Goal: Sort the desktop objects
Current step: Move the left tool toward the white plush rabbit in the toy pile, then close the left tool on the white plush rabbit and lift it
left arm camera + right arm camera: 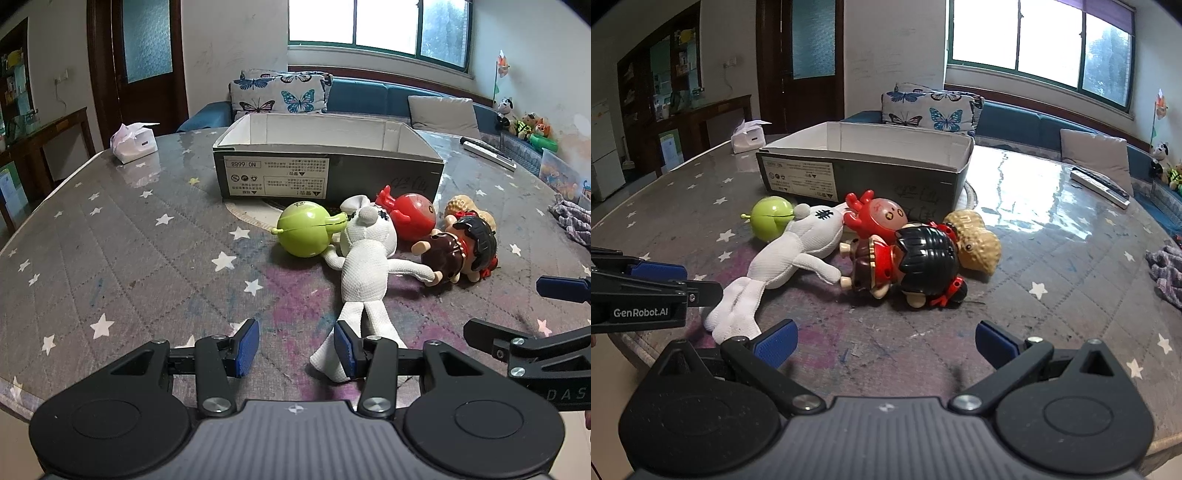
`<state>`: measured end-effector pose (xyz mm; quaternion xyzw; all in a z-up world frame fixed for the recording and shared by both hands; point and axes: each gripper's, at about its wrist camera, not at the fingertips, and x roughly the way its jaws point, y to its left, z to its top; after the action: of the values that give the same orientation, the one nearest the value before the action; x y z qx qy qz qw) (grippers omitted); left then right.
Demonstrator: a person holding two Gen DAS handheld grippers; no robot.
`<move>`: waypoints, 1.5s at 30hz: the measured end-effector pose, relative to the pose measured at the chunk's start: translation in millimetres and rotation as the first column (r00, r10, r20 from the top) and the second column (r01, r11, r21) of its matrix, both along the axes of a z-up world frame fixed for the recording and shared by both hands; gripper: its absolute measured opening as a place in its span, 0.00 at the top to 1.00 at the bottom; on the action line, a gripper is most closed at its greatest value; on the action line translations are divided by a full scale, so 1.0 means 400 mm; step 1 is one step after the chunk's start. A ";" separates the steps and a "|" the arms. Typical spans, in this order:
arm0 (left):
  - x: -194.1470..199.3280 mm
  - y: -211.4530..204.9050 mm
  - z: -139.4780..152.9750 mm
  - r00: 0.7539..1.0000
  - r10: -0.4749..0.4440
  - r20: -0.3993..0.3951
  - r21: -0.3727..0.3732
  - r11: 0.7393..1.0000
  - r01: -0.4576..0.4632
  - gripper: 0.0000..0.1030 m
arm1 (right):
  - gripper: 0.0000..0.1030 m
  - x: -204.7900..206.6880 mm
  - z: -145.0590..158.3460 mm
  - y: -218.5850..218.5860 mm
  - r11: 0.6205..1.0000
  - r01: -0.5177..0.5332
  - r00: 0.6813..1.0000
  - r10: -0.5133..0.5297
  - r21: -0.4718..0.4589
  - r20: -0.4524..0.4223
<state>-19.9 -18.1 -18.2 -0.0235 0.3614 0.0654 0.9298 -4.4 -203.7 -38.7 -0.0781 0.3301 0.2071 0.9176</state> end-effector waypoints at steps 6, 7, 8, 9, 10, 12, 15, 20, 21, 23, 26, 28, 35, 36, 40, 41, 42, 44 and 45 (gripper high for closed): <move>0.009 0.004 0.000 1.000 0.003 -0.004 -0.003 1.000 -0.003 0.54 | 0.00 0.006 -0.002 0.013 1.000 -0.017 1.000 0.017 -0.008 -0.004; 0.010 0.004 0.001 1.000 0.003 -0.004 -0.003 1.000 -0.003 0.54 | 0.00 0.006 -0.002 0.015 1.000 -0.019 1.000 0.019 -0.007 -0.005; 0.012 0.004 0.001 1.000 0.002 -0.004 -0.004 1.000 -0.002 0.54 | 0.00 0.007 -0.002 0.016 1.000 -0.021 1.000 0.021 -0.006 -0.006; 0.013 0.004 0.002 1.000 0.002 -0.004 -0.004 1.000 -0.002 0.54 | 0.00 0.008 -0.001 0.017 1.000 -0.023 1.000 0.023 -0.005 -0.007; 0.015 0.005 0.003 1.000 0.002 -0.004 -0.005 1.000 -0.002 0.54 | 0.00 0.008 -0.001 0.018 1.000 -0.025 1.000 0.025 -0.005 -0.007; 0.017 0.005 0.006 1.000 0.001 -0.003 -0.006 1.000 -0.001 0.54 | 0.00 0.011 0.000 0.020 1.000 -0.030 1.000 0.030 -0.005 -0.007; 0.023 0.005 0.010 1.000 -0.002 -0.001 -0.005 1.000 0.002 0.54 | 0.00 0.014 0.002 0.021 0.999 -0.036 0.999 0.036 -0.003 -0.008; 0.037 0.005 0.014 1.000 -0.008 -0.002 -0.010 1.000 0.008 0.54 | 0.00 0.022 0.007 0.023 0.999 -0.045 0.999 0.045 0.004 -0.008; 0.040 0.006 0.015 1.000 -0.009 -0.003 -0.011 1.000 0.009 0.54 | 0.00 0.024 0.007 0.023 0.999 -0.047 0.999 0.047 0.006 -0.009; 0.046 0.007 0.016 1.000 -0.009 -0.005 -0.009 1.000 0.009 0.54 | 0.00 0.028 0.008 0.024 0.999 -0.051 0.999 0.051 0.009 -0.010; 0.055 0.010 0.018 1.000 -0.007 -0.007 -0.008 1.000 0.007 0.54 | 0.00 0.038 0.012 0.026 0.998 -0.062 0.998 0.063 0.015 -0.011; 0.062 0.015 0.022 1.000 -0.003 -0.007 -0.013 1.000 0.003 0.54 | 0.00 0.044 0.015 0.027 0.997 -0.070 0.997 0.071 0.020 -0.009; 0.093 0.040 0.041 1.000 0.003 -0.005 -0.029 1.000 -0.003 0.54 | 0.00 0.066 0.035 0.041 0.994 -0.109 0.994 0.109 0.030 0.003; 0.096 0.042 0.044 1.000 0.000 -0.005 -0.032 0.999 0.000 0.54 | 0.00 0.068 0.038 0.044 0.993 -0.118 0.993 0.117 0.032 0.005; 0.108 0.042 0.059 0.999 -0.036 -0.008 -0.056 0.998 0.035 0.54 | 0.00 0.062 0.044 0.058 0.985 -0.168 0.986 0.167 0.035 0.013; 0.110 0.040 0.064 0.999 -0.049 -0.008 -0.064 0.997 0.048 0.54 | 0.00 0.058 0.044 0.061 0.982 -0.183 0.983 0.182 0.039 0.013; 0.112 0.037 0.069 0.998 -0.066 -0.007 -0.074 0.995 0.065 0.54 | 0.00 0.053 0.045 0.064 0.978 -0.201 0.980 0.201 0.046 0.011; 0.119 0.028 0.081 0.994 -0.108 -0.004 -0.092 0.990 0.107 0.54 | 0.00 0.044 0.046 0.069 0.970 -0.237 0.971 0.237 0.060 0.006; 0.124 0.023 0.084 0.992 -0.128 -0.004 -0.099 0.987 0.127 0.54 | 0.02 0.041 0.046 0.072 0.965 -0.253 0.967 0.254 0.062 0.005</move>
<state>29.7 -9.0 15.4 -0.0459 0.3696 -0.0119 0.9280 11.8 -174.7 -20.3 -0.0907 0.3124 0.3331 0.8850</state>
